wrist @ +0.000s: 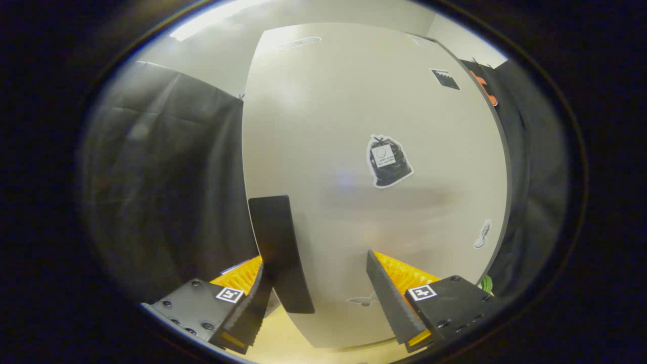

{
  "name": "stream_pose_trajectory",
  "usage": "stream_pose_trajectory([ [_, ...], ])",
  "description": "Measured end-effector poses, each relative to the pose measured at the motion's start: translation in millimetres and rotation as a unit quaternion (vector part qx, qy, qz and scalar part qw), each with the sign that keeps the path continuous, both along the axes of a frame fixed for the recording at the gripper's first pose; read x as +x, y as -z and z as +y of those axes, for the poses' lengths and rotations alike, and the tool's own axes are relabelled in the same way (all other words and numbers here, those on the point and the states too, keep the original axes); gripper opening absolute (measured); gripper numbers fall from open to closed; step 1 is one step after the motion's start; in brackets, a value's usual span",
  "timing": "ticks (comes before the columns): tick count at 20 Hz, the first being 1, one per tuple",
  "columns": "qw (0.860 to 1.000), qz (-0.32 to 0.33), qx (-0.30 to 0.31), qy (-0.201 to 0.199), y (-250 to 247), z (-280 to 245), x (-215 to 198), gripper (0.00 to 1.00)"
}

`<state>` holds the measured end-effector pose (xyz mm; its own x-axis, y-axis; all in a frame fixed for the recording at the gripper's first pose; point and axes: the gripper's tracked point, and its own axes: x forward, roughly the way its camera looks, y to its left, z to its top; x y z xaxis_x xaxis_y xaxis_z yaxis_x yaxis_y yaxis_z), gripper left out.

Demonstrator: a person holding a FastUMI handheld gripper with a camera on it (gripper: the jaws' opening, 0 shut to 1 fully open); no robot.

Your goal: Open the shoe cabinet door, grab the shoes and put them into the shoe cabinet, then close the shoe cabinet door.

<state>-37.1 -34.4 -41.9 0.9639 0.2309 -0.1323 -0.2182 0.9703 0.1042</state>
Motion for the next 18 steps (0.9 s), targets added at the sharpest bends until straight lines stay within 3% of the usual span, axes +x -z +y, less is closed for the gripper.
stream_pose_trajectory([
  [18,0.998,-0.013,-0.001,0.06,-1.7,2.4,0.3,1.0],
])
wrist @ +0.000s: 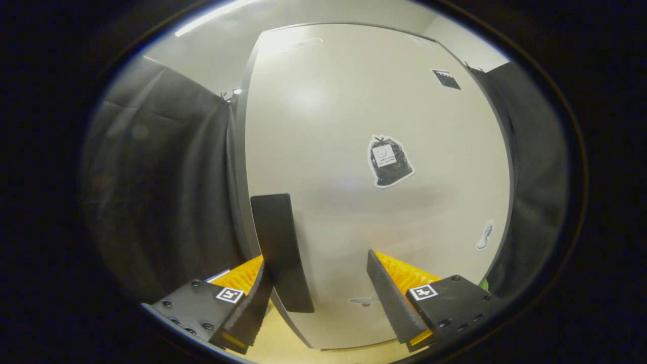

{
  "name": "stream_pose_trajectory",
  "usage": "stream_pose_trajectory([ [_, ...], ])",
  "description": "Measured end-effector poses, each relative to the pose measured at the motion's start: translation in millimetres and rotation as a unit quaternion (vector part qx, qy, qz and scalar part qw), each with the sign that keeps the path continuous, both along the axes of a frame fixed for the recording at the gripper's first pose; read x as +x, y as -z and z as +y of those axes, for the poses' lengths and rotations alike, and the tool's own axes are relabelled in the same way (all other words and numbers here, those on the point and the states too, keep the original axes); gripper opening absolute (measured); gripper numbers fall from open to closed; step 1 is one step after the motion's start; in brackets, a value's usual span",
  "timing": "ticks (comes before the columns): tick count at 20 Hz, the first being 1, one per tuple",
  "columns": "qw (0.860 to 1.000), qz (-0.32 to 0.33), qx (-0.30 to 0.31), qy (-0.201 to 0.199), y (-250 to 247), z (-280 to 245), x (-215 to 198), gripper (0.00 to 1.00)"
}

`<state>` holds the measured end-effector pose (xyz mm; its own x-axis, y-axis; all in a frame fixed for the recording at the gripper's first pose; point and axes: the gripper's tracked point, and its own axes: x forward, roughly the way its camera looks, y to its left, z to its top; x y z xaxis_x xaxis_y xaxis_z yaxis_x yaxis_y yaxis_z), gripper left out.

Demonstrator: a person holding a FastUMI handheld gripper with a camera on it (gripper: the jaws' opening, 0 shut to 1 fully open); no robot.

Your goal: Open the shoe cabinet door, grab the shoes and put them into the shoe cabinet, then close the shoe cabinet door.

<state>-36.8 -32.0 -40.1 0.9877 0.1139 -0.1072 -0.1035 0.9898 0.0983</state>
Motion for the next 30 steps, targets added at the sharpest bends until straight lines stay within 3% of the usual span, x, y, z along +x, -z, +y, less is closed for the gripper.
stream_pose_trajectory([
  [21,0.999,-0.027,-0.028,-0.012,7.0,4.0,-6.6,1.0],
  [25,0.998,-0.038,-0.006,-0.043,-5.1,2.2,-25.9,1.0],
  [30,0.998,-0.045,-0.005,-0.038,-25.7,-40.8,-54.2,1.0],
])
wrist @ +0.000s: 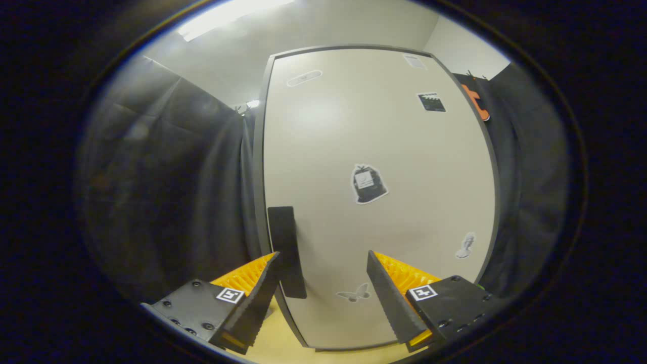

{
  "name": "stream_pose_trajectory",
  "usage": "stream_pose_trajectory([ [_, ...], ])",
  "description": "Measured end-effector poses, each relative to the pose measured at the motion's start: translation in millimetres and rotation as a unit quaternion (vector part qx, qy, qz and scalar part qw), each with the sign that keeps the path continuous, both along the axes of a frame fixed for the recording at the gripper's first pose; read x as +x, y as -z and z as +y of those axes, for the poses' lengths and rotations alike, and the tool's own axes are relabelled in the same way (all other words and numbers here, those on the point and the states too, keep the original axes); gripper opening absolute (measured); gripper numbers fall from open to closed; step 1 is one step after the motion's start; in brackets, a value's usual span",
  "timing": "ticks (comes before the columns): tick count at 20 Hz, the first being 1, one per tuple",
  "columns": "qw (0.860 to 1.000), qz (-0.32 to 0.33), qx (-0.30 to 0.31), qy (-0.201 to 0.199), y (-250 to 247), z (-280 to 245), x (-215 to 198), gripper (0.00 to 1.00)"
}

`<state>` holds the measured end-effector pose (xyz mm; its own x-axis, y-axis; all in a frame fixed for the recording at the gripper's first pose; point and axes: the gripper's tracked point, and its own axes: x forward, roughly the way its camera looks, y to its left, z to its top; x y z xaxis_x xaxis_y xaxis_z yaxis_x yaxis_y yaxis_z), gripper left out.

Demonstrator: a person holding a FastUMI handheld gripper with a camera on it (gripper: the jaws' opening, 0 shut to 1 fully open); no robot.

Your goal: Open the shoe cabinet door, grab the shoes and put them into the shoe cabinet, then close the shoe cabinet door.

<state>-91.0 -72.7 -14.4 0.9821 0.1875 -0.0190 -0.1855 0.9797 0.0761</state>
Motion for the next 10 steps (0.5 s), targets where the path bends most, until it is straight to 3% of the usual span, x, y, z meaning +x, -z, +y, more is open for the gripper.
stream_pose_trajectory([
  [10,0.998,0.001,-0.042,0.045,-18.7,-166.2,-23.5,1.0],
])
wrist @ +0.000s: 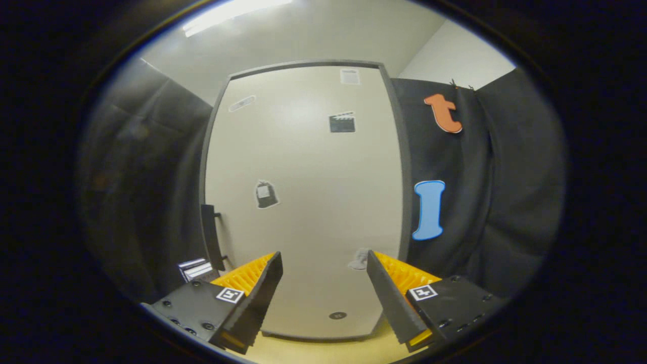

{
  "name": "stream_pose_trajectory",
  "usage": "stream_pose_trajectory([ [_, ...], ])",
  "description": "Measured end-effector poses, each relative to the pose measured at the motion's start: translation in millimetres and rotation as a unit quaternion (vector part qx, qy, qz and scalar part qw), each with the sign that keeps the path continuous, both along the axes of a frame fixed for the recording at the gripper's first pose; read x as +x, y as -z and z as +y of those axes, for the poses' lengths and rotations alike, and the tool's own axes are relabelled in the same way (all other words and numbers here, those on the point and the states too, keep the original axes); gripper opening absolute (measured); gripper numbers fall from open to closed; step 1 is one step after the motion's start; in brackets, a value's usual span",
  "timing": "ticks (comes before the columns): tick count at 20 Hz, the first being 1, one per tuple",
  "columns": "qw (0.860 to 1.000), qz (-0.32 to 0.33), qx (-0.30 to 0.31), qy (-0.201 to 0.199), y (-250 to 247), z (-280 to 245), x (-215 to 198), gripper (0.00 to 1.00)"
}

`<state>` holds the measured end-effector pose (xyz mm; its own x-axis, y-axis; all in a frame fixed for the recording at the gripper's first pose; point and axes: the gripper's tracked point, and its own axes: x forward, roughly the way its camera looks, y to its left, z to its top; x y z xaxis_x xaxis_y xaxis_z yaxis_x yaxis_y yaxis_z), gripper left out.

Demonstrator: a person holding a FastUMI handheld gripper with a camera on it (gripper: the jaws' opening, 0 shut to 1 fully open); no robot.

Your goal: Open the shoe cabinet door, grab the shoes and put them into the shoe cabinet, then close the shoe cabinet door.

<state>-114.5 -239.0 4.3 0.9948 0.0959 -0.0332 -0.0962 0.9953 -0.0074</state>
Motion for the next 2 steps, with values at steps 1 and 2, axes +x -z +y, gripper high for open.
stream_pose_trajectory([
  [1,1.0,-0.001,0.0,-0.001,0.3,-16.0,-1.1,1.0],
  [2,1.0,0.001,0.003,-0.003,1.1,-30.1,-1.5,1.0],
])
